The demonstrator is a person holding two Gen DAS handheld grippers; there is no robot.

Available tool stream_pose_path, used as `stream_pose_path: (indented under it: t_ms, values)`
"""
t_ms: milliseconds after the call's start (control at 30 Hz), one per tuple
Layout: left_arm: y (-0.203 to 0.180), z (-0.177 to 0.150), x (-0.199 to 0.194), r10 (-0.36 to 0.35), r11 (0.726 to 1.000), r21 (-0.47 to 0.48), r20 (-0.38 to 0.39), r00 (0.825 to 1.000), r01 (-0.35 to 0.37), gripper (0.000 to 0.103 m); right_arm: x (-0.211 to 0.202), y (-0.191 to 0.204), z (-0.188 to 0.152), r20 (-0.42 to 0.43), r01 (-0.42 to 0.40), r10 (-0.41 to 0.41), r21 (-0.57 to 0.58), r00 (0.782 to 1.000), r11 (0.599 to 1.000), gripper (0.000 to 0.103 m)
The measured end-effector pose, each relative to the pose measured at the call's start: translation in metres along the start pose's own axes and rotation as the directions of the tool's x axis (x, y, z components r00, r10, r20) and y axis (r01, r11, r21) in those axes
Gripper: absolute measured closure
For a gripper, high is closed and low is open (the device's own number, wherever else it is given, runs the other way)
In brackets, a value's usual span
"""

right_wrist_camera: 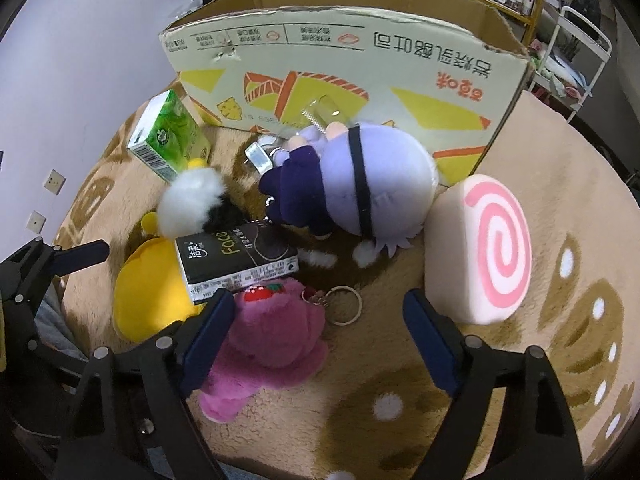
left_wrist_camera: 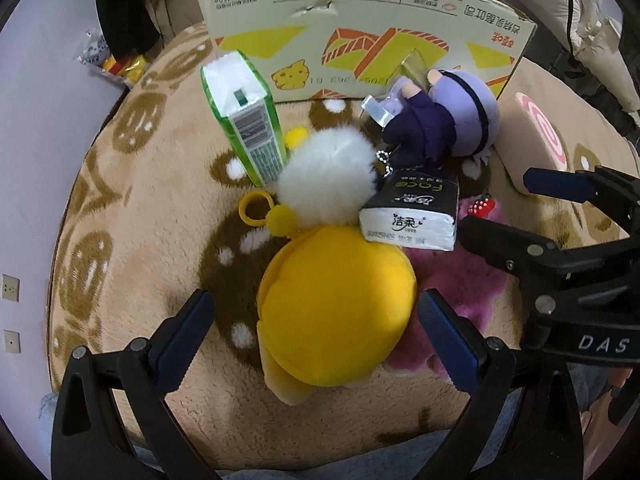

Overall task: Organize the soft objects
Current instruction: 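Lower the left tool onto the yellow plush while the right tool approaches the pink bear, then close the left tool on the yellow plush while the right tool grasps the pink bear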

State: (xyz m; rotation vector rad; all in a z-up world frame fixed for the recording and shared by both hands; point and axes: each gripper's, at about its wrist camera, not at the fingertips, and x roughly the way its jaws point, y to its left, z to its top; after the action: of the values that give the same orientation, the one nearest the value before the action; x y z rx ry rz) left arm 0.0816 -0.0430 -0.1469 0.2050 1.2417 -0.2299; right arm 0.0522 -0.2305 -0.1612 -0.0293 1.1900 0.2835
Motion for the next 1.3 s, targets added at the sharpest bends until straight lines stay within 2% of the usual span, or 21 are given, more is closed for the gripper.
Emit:
stream_pose_path:
  t_ms: [167,433,633,767,867,1200,1300]
  values:
    - [0.005,0.004,0.007,-0.028,0.999,-0.037,-0.021,0.999,0.027,0.003,0.010,-0.001,0.001,-0.016,-0.020,0.020,0.013,1.000,1.000,0.014]
    - [0.009,0.006,0.018,-0.046,0.997,-0.063,-0.045,0.998,0.044,0.003,0.024,0.000,-0.001,-0.036,-0.065,0.066,0.022,0.997,0.998,0.026]
    - [0.016,0.009,0.025,-0.070,0.994,-0.090,-0.062,0.996,0.065,0.003,0.034,0.007,0.000,-0.054,-0.134,0.136,0.041,0.989,0.990,0.050]
    - [0.017,0.008,0.027,-0.064,0.994,-0.096,-0.059,0.996,0.058,0.002,0.033,0.010,-0.002,-0.053,-0.144,0.147,0.049,0.988,0.988,0.053]
    - [0.022,0.009,0.032,-0.085,0.990,-0.120,-0.071,0.994,0.076,0.002,0.031,0.008,-0.004,-0.050,-0.148,0.152,0.083,0.987,0.986,0.054]
    - [0.031,0.007,0.036,-0.092,0.989,-0.122,-0.068,0.993,0.083,0.002,0.015,0.009,-0.004,-0.027,-0.129,0.130,0.046,0.991,0.991,0.059]
    - [0.022,0.006,0.034,-0.082,0.991,-0.110,-0.064,0.995,0.074,0.002,0.012,0.010,-0.005,-0.023,-0.120,0.121,0.032,0.992,0.992,0.060]
